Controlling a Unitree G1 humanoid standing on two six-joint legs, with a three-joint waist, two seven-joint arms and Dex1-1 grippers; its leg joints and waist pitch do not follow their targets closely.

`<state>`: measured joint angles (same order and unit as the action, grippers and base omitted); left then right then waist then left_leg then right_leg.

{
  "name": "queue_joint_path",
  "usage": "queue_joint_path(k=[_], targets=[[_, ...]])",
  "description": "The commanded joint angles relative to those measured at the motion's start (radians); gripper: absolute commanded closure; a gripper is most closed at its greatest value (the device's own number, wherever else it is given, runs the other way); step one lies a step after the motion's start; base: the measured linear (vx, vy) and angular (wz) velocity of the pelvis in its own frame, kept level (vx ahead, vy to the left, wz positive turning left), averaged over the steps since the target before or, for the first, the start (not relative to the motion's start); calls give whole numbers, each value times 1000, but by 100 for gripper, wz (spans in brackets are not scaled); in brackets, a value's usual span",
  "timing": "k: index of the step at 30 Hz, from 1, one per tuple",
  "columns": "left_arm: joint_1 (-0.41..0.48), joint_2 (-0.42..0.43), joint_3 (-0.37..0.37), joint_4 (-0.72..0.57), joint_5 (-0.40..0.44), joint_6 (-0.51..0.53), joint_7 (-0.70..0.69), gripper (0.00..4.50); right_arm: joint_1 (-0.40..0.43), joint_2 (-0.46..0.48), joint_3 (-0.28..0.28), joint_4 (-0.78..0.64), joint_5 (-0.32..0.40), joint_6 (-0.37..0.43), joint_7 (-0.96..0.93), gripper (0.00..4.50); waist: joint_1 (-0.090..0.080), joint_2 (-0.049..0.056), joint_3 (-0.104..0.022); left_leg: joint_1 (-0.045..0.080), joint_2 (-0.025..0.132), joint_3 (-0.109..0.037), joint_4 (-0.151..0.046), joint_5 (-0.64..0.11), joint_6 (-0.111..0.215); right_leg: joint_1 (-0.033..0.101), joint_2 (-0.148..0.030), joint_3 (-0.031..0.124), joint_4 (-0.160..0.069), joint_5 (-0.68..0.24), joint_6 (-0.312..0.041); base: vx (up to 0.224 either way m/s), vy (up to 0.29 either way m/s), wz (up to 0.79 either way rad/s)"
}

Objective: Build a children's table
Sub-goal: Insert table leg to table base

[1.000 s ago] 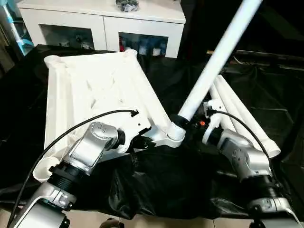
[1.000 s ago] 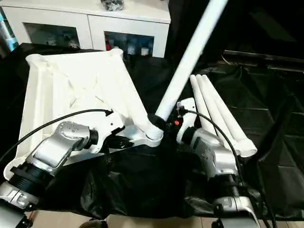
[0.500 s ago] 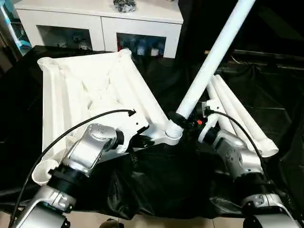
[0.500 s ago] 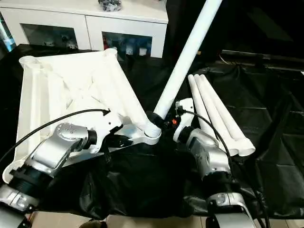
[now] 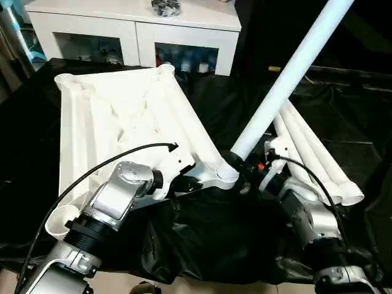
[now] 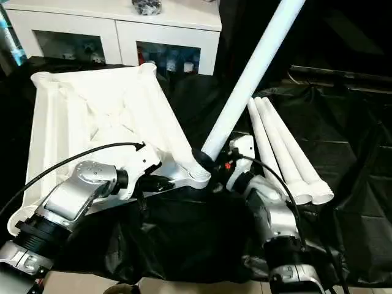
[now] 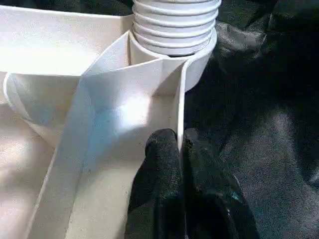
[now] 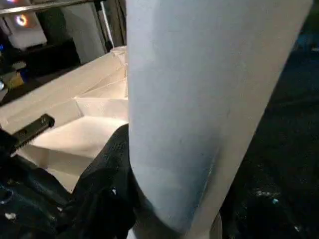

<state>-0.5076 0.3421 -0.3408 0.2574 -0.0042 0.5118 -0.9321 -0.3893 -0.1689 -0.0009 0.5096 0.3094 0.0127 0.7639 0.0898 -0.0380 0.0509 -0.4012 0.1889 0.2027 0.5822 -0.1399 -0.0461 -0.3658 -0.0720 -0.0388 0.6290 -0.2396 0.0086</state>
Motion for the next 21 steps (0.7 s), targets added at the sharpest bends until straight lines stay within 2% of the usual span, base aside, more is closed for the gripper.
queue_joint_path(k=[1, 5, 8, 11, 12, 18, 19, 21], targets=[[27, -7, -3, 0, -12, -9, 1, 450, 49, -37, 36, 45, -91, 9, -21, 263, 0, 1, -57, 37, 51, -27, -75, -266, 2, 13, -74, 39, -84, -128, -197, 0, 0, 0], [27, -3, -18, 2, -2, -14, -4, 450, 42, -38, 68, 39, -112, 7, -11, 263, -1, 2, -56, 38, 51, -29, -77, -283, -1, 11, -74, 39, -87, -156, -188, 0, 0, 0], [28, -2, -25, 1, 2, -16, -5, 450, 31, -39, 91, 48, -126, 7, 4, 263, -2, -5, -57, 38, 52, -29, -78, -293, -3, 10, -74, 39, -87, -166, -185, 0, 0, 0], [30, 1, -33, 0, 5, -17, -9, 450, 17, -42, 111, 62, -133, 22, 24, 263, -3, -4, -57, 39, 53, -30, -79, -301, -8, 9, -74, 40, -88, -171, -183, 0, 0, 0], [32, 2, -36, -2, 6, -17, -12, 450, 10, -45, 121, 73, -137, 33, 34, 263, -4, -8, -57, 40, 53, -29, -79, -309, -9, 8, -73, 39, -89, -175, -183, 0, 0, 0], [35, 13, -54, -8, 9, -23, -30, 450, -23, -47, 143, 127, -149, 68, 80, 263, -4, -8, -59, 42, 53, -31, -81, -327, -18, 6, -73, 40, -90, -175, -177, 0, 0, 0], [35, 15, -55, -10, 9, -23, -34, 450, -28, -46, 144, 136, -148, 70, 88, 263, -5, -17, -60, 41, 53, -32, -81, -334, -18, 7, -73, 39, -88, -187, -178, 0, 0, 0], [32, 20, -58, -12, 8, -24, -45, 450, -43, -46, 149, 156, -144, 75, 109, 263, -6, -16, -59, 41, 53, -32, -83, -347, -22, 6, -74, 39, -93, -210, -173, 0, 0, 0]])
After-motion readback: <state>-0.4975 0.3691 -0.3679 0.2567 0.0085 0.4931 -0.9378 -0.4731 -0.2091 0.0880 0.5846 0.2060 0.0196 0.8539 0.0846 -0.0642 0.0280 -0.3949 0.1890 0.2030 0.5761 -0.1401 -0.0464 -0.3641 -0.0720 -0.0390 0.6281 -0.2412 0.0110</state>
